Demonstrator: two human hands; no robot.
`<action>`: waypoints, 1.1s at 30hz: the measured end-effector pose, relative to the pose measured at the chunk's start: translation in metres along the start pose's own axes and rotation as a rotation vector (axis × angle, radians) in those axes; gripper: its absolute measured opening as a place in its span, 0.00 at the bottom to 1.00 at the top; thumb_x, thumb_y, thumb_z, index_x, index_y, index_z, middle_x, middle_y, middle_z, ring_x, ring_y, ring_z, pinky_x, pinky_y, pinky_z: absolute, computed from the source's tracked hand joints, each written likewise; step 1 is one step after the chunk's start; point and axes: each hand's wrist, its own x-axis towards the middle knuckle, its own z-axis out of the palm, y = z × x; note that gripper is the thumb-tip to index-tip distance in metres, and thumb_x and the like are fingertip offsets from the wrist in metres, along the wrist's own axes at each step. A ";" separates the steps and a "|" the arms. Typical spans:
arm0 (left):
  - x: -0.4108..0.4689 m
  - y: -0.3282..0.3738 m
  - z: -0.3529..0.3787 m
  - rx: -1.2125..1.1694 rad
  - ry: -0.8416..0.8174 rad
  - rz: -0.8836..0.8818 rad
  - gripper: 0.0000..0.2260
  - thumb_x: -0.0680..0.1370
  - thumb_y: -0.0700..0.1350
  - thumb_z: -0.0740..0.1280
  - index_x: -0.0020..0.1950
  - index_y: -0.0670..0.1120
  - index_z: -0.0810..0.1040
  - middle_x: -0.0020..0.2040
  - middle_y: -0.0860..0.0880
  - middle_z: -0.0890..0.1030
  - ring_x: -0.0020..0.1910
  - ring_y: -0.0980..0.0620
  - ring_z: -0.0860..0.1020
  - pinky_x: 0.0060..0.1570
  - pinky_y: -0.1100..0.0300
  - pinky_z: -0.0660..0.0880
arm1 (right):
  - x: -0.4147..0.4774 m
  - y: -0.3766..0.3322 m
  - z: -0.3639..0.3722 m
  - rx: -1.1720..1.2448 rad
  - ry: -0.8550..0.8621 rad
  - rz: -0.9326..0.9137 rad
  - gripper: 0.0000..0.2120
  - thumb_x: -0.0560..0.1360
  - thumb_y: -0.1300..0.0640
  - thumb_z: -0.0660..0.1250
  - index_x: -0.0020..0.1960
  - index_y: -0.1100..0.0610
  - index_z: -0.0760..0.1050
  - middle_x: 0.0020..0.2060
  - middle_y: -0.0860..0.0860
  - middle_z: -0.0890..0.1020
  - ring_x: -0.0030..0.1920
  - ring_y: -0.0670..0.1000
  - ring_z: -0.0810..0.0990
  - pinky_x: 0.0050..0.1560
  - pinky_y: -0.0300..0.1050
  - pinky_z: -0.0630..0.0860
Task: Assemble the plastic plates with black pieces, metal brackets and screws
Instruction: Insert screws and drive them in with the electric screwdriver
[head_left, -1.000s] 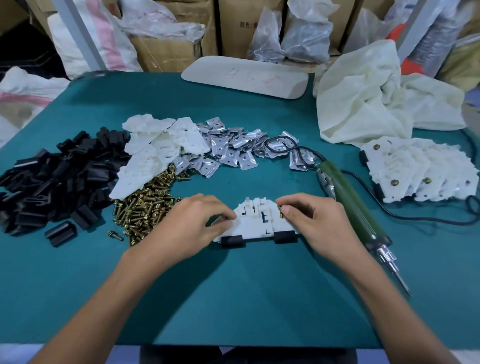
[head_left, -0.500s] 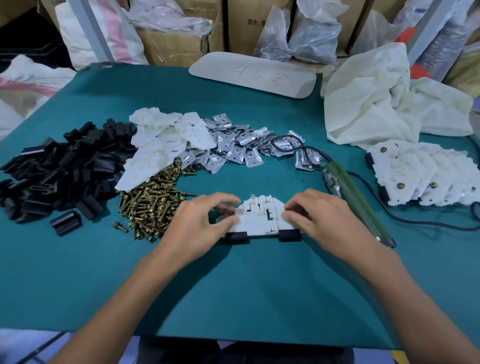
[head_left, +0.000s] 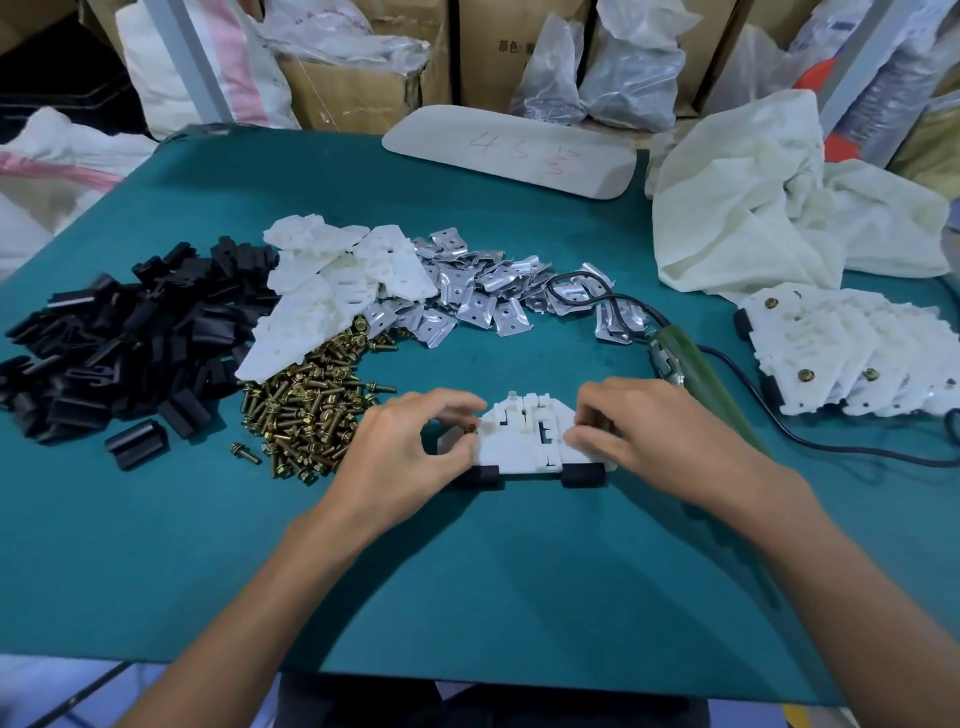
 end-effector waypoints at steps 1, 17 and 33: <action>0.001 -0.001 0.000 -0.001 -0.005 0.005 0.14 0.73 0.41 0.75 0.57 0.55 0.83 0.47 0.64 0.85 0.53 0.62 0.82 0.58 0.59 0.77 | 0.001 0.001 0.000 -0.038 0.000 0.024 0.15 0.80 0.40 0.66 0.41 0.49 0.70 0.38 0.44 0.76 0.41 0.50 0.76 0.44 0.50 0.73; 0.011 0.006 0.035 0.201 -0.209 0.032 0.39 0.67 0.73 0.68 0.75 0.62 0.65 0.71 0.63 0.69 0.66 0.65 0.60 0.68 0.54 0.62 | -0.048 0.061 -0.005 0.079 0.064 0.702 0.34 0.71 0.39 0.76 0.70 0.48 0.65 0.43 0.50 0.81 0.40 0.54 0.80 0.39 0.48 0.69; 0.015 0.002 0.038 0.223 -0.248 0.000 0.42 0.62 0.77 0.68 0.74 0.62 0.66 0.63 0.63 0.71 0.61 0.60 0.62 0.57 0.60 0.61 | -0.014 -0.002 -0.035 1.915 0.759 0.227 0.16 0.75 0.40 0.69 0.49 0.53 0.74 0.35 0.49 0.77 0.32 0.48 0.78 0.39 0.44 0.82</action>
